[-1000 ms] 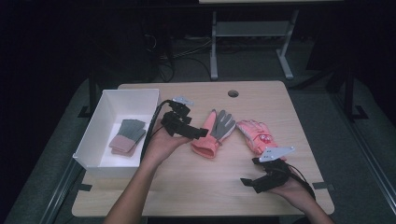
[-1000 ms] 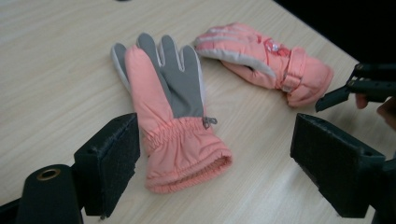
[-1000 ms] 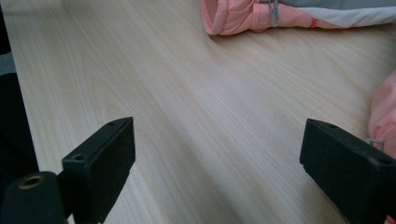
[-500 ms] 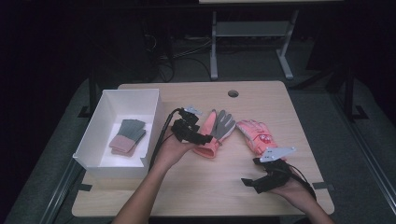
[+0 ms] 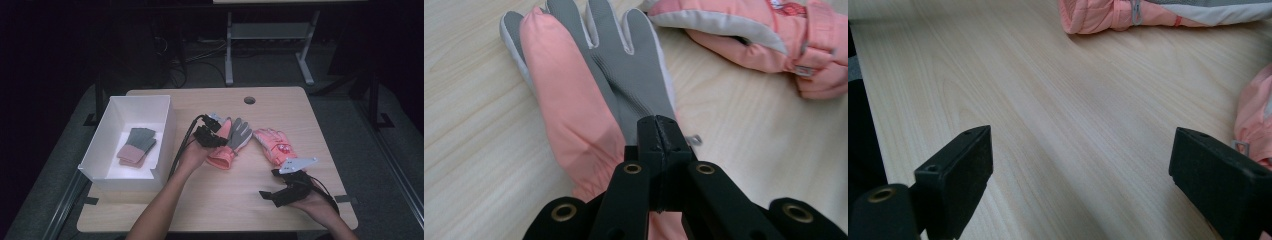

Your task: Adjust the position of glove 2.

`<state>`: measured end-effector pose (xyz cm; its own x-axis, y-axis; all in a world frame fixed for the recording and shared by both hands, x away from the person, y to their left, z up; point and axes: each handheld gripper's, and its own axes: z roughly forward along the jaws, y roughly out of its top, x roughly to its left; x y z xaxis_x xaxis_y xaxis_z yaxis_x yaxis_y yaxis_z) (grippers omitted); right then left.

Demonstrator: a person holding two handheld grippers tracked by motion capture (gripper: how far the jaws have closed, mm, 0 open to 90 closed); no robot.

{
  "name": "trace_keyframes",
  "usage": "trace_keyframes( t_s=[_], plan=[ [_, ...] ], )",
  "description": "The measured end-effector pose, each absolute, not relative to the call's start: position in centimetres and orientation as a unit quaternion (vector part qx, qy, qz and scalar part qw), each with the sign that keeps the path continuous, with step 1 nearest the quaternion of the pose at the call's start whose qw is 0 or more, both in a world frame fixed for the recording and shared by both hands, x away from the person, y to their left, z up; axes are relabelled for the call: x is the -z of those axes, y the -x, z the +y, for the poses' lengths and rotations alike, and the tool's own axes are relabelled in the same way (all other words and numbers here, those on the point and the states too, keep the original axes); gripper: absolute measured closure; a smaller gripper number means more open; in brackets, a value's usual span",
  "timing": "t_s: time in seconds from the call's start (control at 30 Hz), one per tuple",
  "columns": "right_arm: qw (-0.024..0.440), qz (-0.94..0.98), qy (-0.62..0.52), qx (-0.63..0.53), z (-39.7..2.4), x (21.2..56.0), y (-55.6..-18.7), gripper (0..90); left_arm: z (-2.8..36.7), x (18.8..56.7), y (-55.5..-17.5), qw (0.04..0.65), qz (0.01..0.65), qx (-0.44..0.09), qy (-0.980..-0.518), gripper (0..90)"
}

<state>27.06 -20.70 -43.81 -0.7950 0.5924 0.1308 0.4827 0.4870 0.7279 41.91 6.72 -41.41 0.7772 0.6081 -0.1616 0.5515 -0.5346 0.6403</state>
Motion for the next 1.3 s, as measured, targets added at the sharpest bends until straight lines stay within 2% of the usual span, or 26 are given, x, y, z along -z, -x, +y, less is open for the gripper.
trace_keyframes(
  t_s=[0.3, 0.63, 1.3],
  plan=[
    [0.067, 0.859, -0.316, -0.397, -20.8, 43.8, -27.0, 10.4, 5.9, 42.2, -43.2, 0.36, 0.333, -0.036, -0.871, 89.8],
    [0.07, 0.859, -0.315, -0.399, -21.0, 43.8, -27.0, 12.0, 5.5, 43.1, -43.7, 0.333, 0.327, -0.03, -0.884, 89.8],
    [0.071, 0.859, -0.317, -0.396, -20.9, 43.8, -26.9, 12.1, 6.4, 42.6, -38.3, 0.318, 0.306, 0.006, -0.897, 89.9]
  ],
)
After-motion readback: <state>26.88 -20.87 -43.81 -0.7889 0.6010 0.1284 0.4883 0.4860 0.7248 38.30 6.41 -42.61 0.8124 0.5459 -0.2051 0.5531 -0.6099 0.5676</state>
